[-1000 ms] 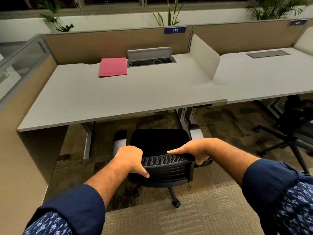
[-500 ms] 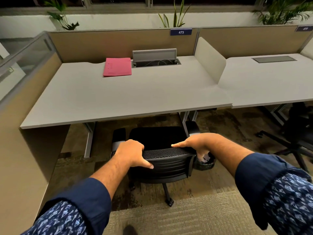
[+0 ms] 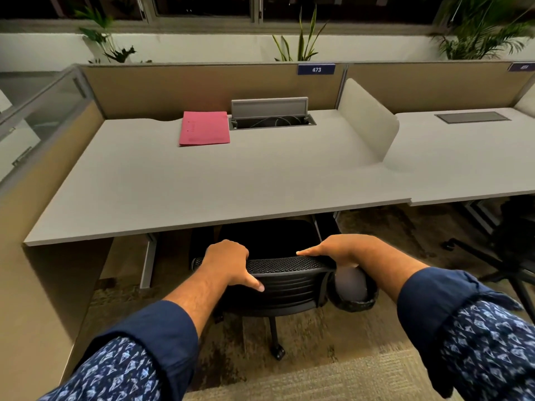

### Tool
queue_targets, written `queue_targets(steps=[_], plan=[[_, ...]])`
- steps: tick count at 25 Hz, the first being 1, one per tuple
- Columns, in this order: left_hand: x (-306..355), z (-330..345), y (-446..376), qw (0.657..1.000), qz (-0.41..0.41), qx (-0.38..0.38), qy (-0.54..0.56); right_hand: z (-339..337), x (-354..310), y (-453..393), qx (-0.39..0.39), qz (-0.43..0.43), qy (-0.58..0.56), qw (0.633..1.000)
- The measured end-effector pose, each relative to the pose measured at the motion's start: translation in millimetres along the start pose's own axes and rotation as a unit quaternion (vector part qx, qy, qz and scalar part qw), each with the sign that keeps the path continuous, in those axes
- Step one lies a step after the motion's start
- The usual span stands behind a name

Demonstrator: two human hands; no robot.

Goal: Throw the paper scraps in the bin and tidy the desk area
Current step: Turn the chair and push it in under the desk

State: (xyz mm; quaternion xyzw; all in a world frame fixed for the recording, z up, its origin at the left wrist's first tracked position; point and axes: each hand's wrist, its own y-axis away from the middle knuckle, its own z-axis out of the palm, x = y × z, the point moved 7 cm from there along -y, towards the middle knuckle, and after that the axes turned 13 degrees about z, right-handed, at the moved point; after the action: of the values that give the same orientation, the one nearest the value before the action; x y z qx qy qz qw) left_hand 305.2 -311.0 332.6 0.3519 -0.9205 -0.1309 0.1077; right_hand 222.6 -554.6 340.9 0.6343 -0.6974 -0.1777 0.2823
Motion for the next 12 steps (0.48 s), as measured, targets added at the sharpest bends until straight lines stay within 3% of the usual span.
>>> queue_targets(steps=[12], plan=[[-31, -18, -42, 0.999, -0.024, 0.034, 0.01, -37, 24, -58, -0.005, 0.037, 0.017, 0.999]])
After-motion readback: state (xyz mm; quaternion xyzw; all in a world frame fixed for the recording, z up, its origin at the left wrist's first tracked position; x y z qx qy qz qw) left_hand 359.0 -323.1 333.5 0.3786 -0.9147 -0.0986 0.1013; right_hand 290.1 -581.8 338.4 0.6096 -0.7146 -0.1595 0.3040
